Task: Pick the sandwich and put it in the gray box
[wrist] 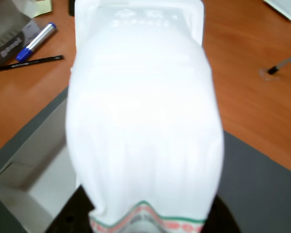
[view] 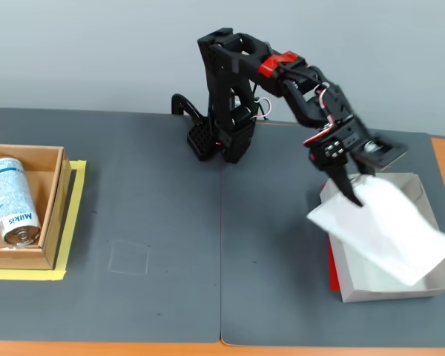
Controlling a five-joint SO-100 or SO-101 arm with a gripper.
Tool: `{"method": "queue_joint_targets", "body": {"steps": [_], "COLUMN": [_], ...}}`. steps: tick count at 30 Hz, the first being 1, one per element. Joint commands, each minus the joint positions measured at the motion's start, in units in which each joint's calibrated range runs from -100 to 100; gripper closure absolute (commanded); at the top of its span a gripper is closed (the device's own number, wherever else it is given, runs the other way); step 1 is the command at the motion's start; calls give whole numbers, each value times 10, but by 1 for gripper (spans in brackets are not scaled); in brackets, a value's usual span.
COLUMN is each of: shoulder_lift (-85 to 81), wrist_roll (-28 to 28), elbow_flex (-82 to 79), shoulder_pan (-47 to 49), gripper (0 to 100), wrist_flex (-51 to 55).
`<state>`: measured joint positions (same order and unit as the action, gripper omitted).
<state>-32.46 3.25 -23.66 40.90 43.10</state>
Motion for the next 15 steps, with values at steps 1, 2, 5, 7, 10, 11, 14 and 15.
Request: {"method": "queue_joint_targets", "body": {"steps": [1, 2, 5, 7, 10, 11, 14, 15], "shoulder_lift": [-21, -21, -21, -20, -7, 1, 26, 33], "wrist_roll": [2, 2, 2, 3, 3, 3, 3, 3], "elbow_flex": [32, 30, 28, 26, 27, 31, 39, 42], "shoulder_pan": [44, 58, 94, 114, 132, 134, 136, 135], "gripper": [98, 98, 98, 98, 98, 98, 98, 98], "wrist_flex": [-5, -5, -5, -5, -5, -5, -25, -39]}}
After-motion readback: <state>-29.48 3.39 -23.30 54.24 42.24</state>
